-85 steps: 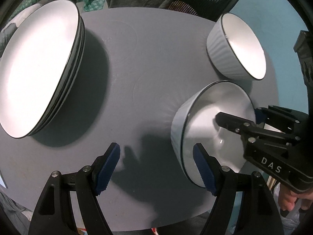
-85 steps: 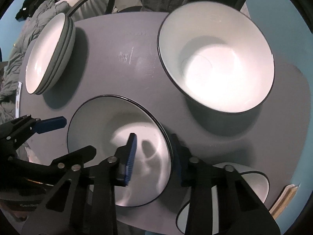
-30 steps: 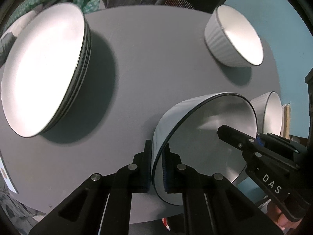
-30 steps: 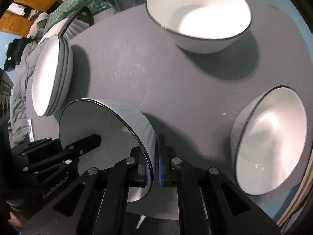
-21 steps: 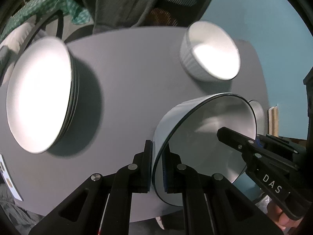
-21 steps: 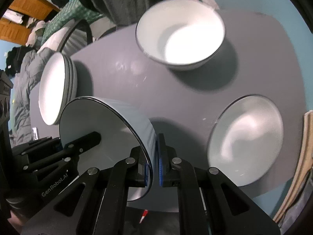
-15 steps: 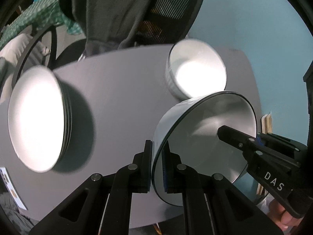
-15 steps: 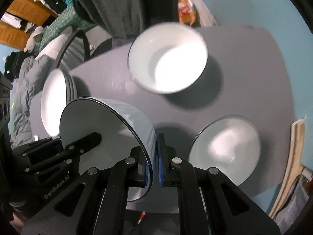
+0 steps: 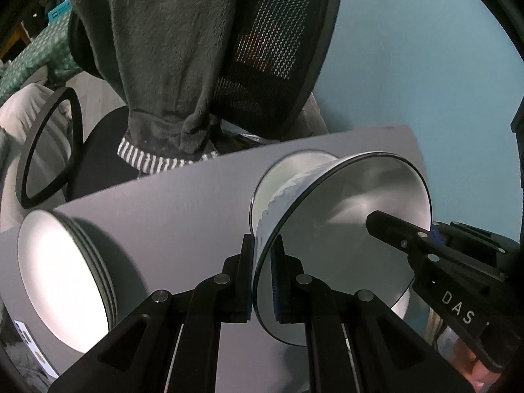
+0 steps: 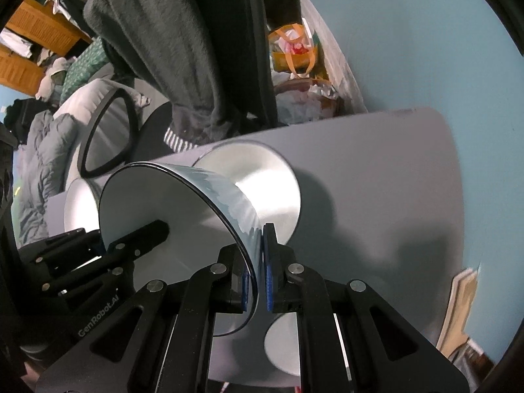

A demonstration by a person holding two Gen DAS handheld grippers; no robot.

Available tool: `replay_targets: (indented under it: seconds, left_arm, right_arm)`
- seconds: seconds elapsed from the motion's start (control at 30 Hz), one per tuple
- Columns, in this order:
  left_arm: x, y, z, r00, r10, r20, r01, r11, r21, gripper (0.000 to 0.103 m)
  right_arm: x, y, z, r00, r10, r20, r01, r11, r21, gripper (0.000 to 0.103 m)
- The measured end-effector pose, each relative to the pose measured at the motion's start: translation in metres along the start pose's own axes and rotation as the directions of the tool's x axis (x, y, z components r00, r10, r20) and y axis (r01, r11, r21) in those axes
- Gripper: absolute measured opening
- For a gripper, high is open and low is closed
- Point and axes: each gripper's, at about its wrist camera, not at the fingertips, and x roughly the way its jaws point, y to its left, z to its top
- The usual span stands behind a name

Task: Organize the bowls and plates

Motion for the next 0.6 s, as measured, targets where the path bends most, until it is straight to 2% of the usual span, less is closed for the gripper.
replay_targets:
  seconds: [0.2, 0.6]
  left_arm:
    - [0.010, -0.002, 0.018, 0.999, 0.035, -0.020, -0.035, 0.999, 0.007, 0.008]
    - [0.026, -0.005, 0.023, 0.996, 0.068, -0.054, -0.067, 0.998, 0.020, 0.009]
  right_arm:
    - [0.009, -0.012, 0.016, 1.000, 0.003, -0.025, -0.002, 1.000, 0.022, 0.008]
    - [0.022, -0.024, 0.023, 0.998, 0.005, -0.070, -0.002, 0.999, 0.043, 0.008]
